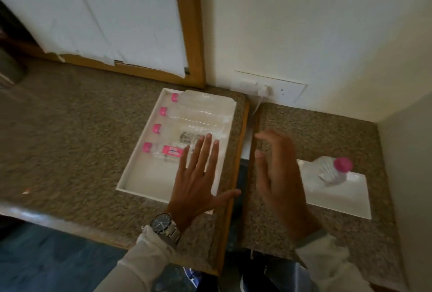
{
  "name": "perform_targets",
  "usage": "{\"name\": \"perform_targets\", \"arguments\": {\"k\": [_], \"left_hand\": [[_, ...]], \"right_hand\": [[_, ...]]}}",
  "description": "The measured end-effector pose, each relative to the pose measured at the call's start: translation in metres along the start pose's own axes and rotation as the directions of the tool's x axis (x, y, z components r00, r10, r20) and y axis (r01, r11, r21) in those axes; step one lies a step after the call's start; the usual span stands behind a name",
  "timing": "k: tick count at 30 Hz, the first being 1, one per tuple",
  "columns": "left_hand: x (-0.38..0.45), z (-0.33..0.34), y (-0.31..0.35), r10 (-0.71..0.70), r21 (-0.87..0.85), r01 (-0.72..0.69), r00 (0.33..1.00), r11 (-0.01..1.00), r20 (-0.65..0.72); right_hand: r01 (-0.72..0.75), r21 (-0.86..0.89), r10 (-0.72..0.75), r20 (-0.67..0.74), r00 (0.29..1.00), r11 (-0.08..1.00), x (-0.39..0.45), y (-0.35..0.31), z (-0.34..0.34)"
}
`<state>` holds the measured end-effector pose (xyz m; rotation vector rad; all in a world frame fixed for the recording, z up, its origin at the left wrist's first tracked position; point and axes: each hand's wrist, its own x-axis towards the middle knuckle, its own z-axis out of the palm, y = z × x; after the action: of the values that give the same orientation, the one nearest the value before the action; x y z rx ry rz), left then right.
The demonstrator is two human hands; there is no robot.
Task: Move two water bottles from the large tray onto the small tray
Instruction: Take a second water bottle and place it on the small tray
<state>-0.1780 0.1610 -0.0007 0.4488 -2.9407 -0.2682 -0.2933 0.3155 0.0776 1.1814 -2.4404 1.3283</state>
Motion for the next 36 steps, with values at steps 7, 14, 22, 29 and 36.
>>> {"name": "perform_targets", "arguments": {"k": [7,14,22,29,36], "left_hand": [[-0.047,-0.035,-0.108,-0.228,0.054,0.227,0.974,0.972,0.008],[-0.084,-0.039,-0.188,-0.314,0.049,0.311,0.946,0.949,0.080],[-0.117,-0.020,-0.223,-0.237,0.003,0.243,0.942,0.970,0.239],[-0.114,-0.016,-0.230,-0.213,0.018,0.215,0.945,0.976,0.249],[-0.116,-0.015,-0.233,-0.218,0.022,0.220,0.941,0.975,0.259]], "right_hand": [[0.082,-0.112,-0.020,0.469,0.883,0.990,0.021,-0.053,0.107],[0.283,-0.251,-0.064,0.634,0.771,0.926,0.043,-0.093,0.206],[0.323,-0.446,0.009,0.597,0.802,0.834,0.037,-0.096,0.250],[0.211,-0.355,0.046,0.594,0.803,0.911,0.035,-0.095,0.256],[0.147,-0.151,-0.027,0.601,0.799,0.977,0.033,-0.104,0.226]]}}
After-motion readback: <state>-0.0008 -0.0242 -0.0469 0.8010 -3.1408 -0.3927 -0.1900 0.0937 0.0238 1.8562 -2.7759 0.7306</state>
